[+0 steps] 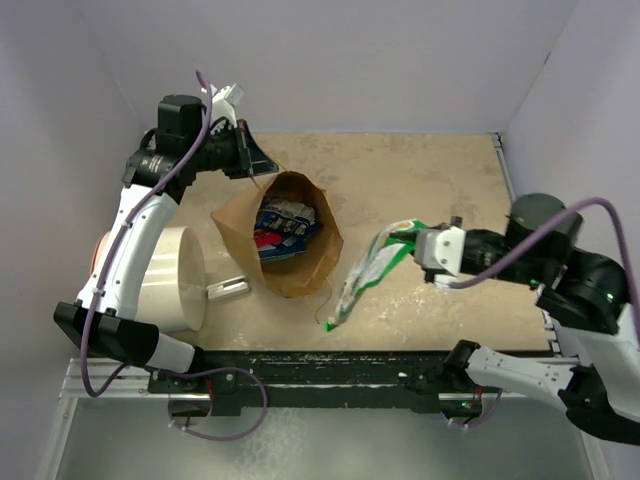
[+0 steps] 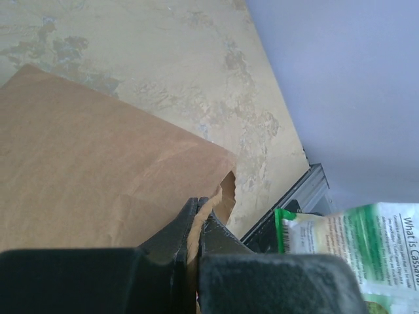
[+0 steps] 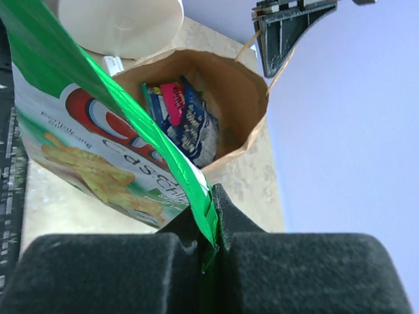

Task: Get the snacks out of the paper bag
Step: Take out the snack from the paper bag, then place the snack at the center of the board.

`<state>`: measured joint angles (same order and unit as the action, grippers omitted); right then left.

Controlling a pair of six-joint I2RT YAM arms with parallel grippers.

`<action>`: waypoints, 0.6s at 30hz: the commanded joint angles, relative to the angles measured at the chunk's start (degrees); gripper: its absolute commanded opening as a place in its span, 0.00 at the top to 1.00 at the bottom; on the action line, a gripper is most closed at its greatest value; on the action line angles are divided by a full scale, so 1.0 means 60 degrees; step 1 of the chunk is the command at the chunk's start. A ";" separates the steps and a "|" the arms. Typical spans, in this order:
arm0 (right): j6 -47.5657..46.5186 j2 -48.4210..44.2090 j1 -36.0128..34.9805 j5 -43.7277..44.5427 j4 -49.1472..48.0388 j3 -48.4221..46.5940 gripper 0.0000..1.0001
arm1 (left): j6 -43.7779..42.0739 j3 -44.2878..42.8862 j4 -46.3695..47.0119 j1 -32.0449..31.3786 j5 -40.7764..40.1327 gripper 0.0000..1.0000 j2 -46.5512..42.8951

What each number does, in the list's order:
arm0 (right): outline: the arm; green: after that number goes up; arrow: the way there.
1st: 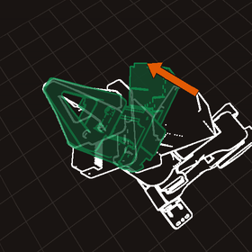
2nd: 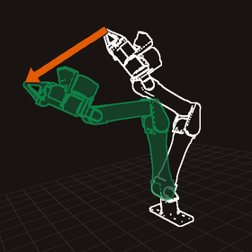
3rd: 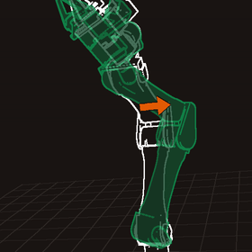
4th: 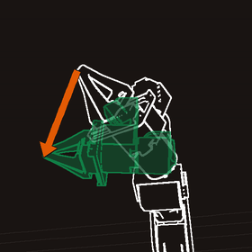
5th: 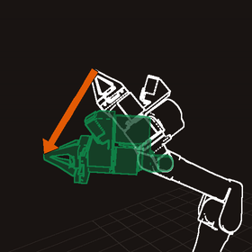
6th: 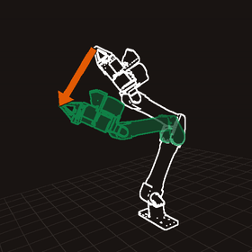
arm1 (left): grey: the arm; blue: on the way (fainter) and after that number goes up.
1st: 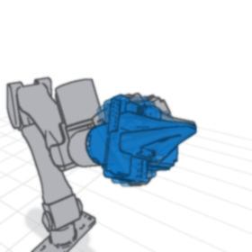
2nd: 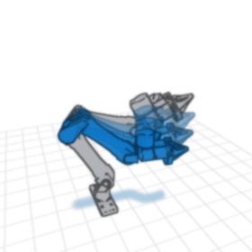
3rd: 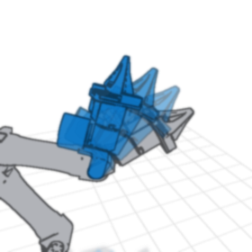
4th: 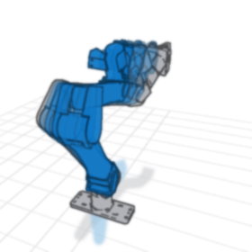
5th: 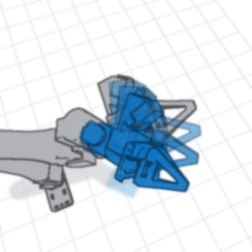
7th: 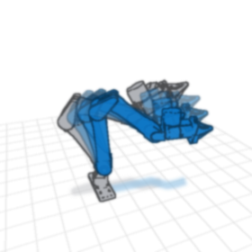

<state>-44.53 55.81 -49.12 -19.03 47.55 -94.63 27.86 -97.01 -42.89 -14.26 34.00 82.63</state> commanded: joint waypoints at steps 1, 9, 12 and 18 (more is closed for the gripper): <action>0.1980 -0.0921 -0.0045 0.0804 0.0650 0.0472 1.00 | -0.0131 -0.0494 0.0059 0.0102 -0.0279 1.00 0.0005; 0.3099 -0.1668 -0.0037 0.2884 -0.0344 0.3074 1.00 | -0.0131 -0.0545 -0.0224 0.0099 -0.0418 1.00 -0.0061; 0.3047 -0.1772 -0.0031 0.3309 -0.1044 0.4159 1.00 | -0.0132 -0.0559 -0.0277 0.0092 -0.0442 1.00 -0.0104; 0.2865 -0.1342 -0.0016 0.3581 -0.1601 0.5827 1.00 | -0.0185 -0.0670 -0.0346 0.0093 -0.0448 1.00 -0.0120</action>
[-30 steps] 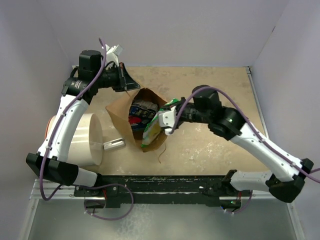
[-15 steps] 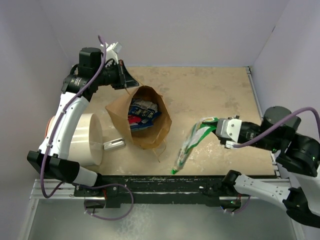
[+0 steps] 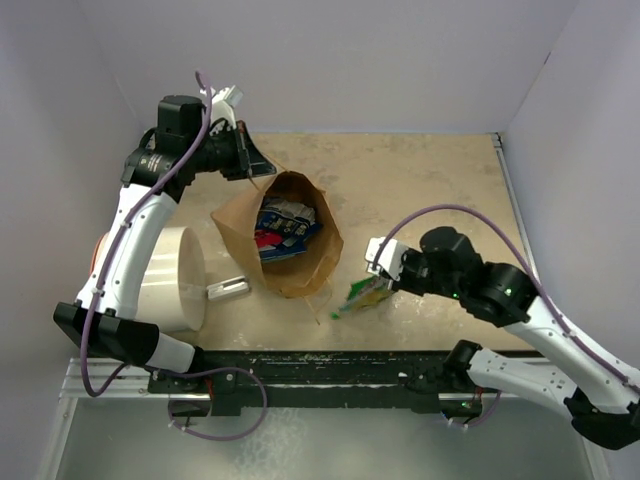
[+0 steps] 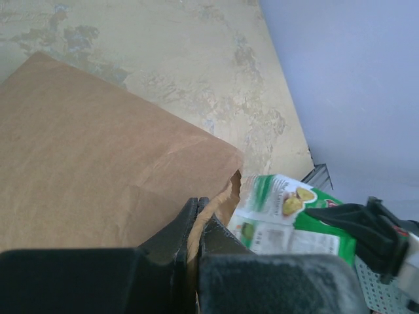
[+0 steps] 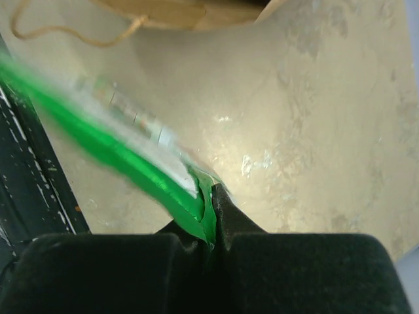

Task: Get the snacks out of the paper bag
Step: Place the snack at the center of the board.

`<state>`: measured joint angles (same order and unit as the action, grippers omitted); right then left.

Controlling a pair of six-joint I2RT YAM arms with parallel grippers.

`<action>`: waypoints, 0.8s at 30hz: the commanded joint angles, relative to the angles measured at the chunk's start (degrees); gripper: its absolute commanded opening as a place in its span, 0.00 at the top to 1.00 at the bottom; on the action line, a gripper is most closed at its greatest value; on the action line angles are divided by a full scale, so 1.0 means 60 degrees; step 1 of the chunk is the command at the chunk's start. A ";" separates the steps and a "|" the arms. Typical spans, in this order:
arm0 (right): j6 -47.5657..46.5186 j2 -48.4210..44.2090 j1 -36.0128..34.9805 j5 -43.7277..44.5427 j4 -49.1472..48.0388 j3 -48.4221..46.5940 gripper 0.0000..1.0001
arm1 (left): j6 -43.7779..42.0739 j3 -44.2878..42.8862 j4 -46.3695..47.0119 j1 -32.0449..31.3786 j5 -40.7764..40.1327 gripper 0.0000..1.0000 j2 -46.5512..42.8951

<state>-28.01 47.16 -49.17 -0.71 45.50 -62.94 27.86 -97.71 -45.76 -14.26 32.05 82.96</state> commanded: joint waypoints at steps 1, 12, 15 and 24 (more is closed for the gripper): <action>0.0076 0.0214 0.0004 0.0651 -0.1266 0.0736 1.00 | -0.0220 -0.0560 0.0105 0.0092 -0.0109 1.00 -0.0169; -0.0235 0.0768 0.0281 -0.0991 0.0286 -0.0408 1.00 | -0.0581 -0.0589 -0.0185 0.0093 -0.0258 1.00 -0.0185; -0.0054 0.0868 0.0284 -0.1394 0.1278 -0.0985 1.00 | -0.0632 -0.0598 -0.0125 0.0104 -0.0258 1.00 -0.0120; 0.0538 0.0688 0.0284 -0.1132 0.1966 -0.1191 1.00 | -0.0768 -0.0745 -0.0181 0.0292 -0.0036 1.00 0.0074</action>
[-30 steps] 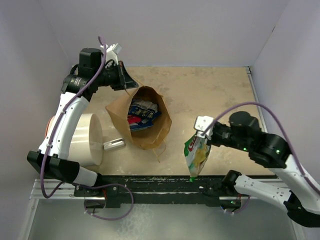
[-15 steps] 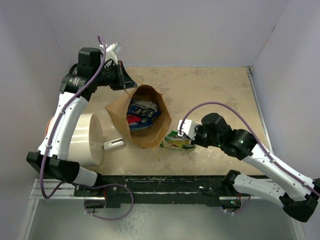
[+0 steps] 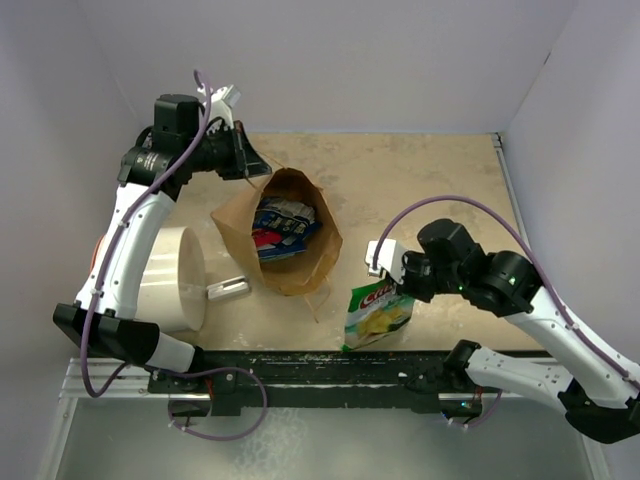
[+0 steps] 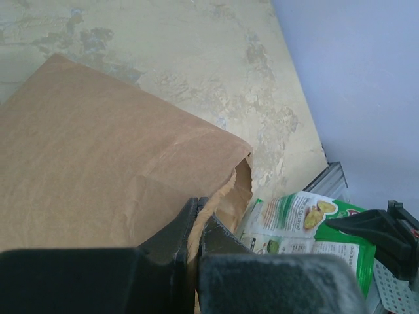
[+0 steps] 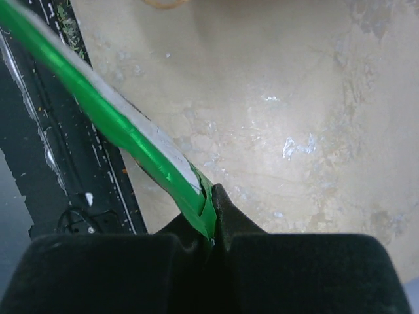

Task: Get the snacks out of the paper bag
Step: Place the snack at the center of the board.

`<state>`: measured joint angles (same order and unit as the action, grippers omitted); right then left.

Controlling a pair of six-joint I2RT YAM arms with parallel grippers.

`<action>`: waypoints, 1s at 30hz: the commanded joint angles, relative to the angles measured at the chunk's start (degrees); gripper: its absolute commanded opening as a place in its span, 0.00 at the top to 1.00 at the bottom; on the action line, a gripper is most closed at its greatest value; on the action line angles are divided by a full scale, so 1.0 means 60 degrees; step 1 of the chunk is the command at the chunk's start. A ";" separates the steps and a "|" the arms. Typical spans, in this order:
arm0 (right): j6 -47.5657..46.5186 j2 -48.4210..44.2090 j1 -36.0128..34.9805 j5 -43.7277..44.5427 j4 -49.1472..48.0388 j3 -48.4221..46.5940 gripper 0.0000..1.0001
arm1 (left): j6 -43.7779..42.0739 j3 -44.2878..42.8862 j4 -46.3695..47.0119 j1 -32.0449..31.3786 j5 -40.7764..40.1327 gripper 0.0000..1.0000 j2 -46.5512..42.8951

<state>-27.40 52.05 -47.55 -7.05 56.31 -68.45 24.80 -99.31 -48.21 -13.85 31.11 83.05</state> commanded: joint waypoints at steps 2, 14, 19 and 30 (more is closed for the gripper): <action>0.0648 0.0009 0.0013 0.0385 -0.0017 -0.0045 1.00 | -0.0273 -0.0509 0.0223 0.0267 0.0162 1.00 0.0098; -0.0664 0.2262 0.2405 0.0947 -0.1801 0.0274 1.00 | -0.0419 -0.0628 -0.0007 0.0389 0.0371 1.00 0.0142; -0.1883 0.4077 0.3581 0.0637 -0.2582 -0.0229 1.00 | -0.0453 -0.0566 0.0029 0.0389 0.0482 1.00 0.0051; -0.1750 0.8015 0.4387 0.3052 -0.6881 -0.1067 0.78 | 0.0238 0.0279 0.0744 0.0360 0.1420 1.00 -0.0111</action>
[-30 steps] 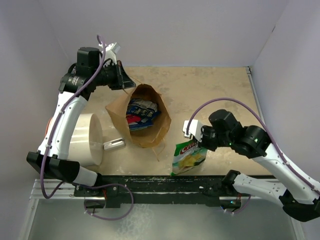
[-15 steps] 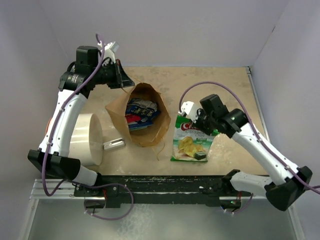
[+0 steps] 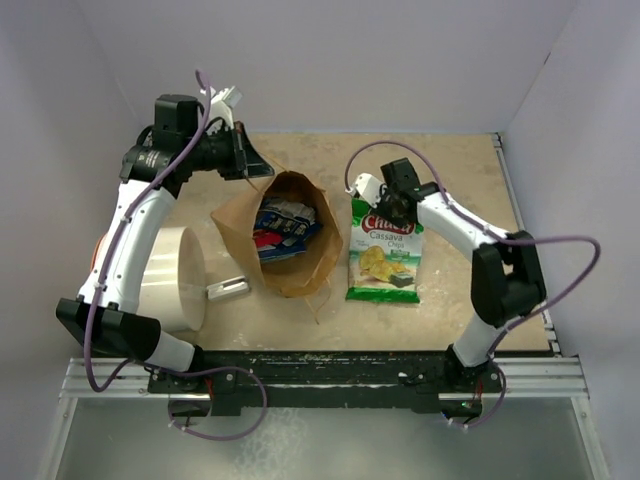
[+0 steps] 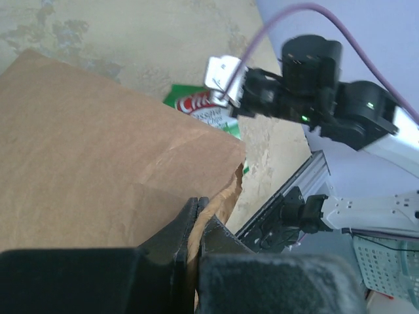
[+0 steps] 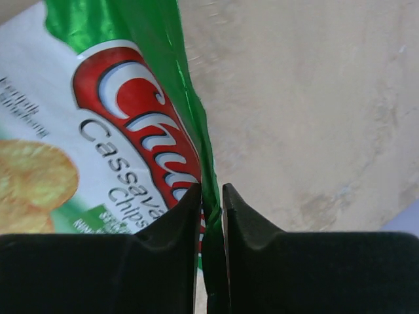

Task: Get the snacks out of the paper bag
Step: Place the snack at the center of the board.

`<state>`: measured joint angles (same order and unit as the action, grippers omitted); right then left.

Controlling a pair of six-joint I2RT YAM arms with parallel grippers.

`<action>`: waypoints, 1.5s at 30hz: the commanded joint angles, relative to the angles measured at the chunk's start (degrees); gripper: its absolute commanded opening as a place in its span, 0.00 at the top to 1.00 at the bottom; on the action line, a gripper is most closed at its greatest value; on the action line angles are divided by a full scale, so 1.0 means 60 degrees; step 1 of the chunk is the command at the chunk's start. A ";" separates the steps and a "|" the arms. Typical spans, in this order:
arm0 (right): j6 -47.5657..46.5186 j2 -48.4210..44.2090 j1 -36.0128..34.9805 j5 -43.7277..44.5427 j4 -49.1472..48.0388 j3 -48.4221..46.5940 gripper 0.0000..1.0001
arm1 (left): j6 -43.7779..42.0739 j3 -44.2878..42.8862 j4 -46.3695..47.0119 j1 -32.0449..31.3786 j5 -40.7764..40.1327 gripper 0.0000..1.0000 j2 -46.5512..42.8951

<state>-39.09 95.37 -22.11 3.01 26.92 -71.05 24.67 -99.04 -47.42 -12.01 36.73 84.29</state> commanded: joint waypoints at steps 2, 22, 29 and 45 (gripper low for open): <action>0.0504 0.1140 0.0169 0.1839 -0.2061 -0.0751 0.68 | 0.0434 0.0370 0.0738 0.0053 0.0677 1.00 -0.0323; 0.2471 -0.3701 -0.0073 -0.1125 -0.1682 0.0983 0.39 | 0.0869 0.0474 0.1017 0.0068 0.0243 1.00 -0.0700; 0.2070 -0.7075 -0.1670 -0.4253 -0.2295 0.2787 0.41 | 0.0990 0.0813 0.0995 0.0068 0.0389 1.00 -0.0825; 0.1171 -0.4955 -0.4873 -0.3162 -0.5205 0.2880 0.36 | 0.1602 0.1223 0.1497 0.0068 0.0455 1.00 -0.0997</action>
<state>-33.10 60.27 -46.85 -26.41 4.95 -51.31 33.58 -91.05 -41.19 -12.01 38.76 79.88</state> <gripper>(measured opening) 0.630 0.003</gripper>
